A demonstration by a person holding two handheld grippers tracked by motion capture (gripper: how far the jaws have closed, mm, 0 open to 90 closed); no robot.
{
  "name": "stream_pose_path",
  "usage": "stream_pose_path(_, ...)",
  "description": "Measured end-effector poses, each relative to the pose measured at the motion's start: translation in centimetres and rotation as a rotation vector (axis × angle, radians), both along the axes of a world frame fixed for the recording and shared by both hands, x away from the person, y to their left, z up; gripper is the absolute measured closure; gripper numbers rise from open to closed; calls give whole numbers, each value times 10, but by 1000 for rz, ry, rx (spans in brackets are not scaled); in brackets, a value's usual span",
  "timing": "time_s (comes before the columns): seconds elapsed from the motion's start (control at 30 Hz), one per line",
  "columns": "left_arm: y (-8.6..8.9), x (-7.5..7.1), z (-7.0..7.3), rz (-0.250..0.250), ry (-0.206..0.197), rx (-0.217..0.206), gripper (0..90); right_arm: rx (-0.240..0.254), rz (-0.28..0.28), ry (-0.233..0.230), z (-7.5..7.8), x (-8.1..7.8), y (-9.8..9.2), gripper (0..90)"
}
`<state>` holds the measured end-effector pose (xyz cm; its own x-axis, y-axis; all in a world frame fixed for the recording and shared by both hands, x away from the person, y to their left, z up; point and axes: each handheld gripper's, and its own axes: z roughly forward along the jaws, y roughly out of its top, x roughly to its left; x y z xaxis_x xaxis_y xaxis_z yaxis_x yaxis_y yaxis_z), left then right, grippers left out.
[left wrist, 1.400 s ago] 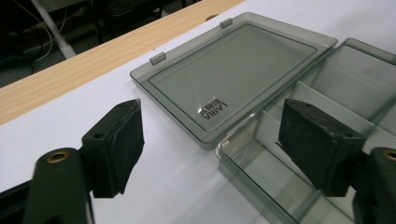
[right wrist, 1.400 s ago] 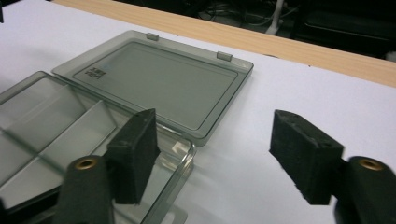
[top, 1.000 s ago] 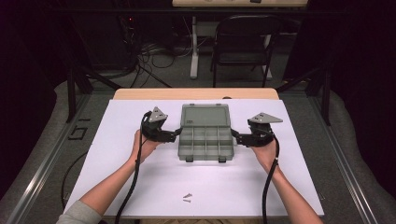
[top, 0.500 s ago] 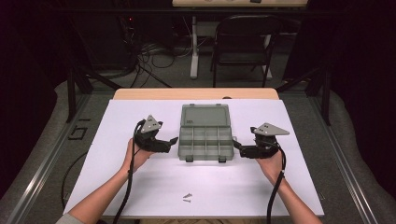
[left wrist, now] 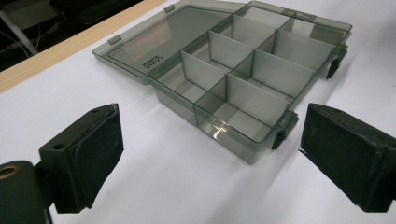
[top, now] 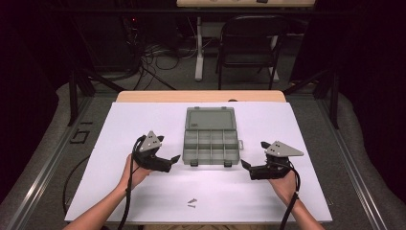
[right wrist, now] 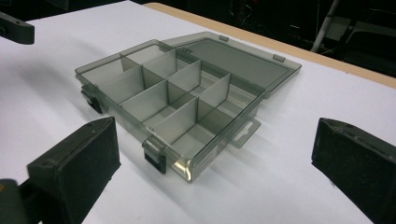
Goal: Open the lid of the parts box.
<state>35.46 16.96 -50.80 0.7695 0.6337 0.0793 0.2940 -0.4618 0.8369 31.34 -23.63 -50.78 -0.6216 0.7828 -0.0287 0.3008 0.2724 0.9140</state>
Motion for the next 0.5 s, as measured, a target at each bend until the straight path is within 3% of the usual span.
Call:
stream_pose_path(0.3, 2, -15, -2, -16, 0, 2, 40, -4, 18, -37, -3, -16, -3, 0)
stream_pose_path(0.5, 2, -25, -2, -23, -13, 6, 36, -13, 23, -37, -7, -25, -4, 0)
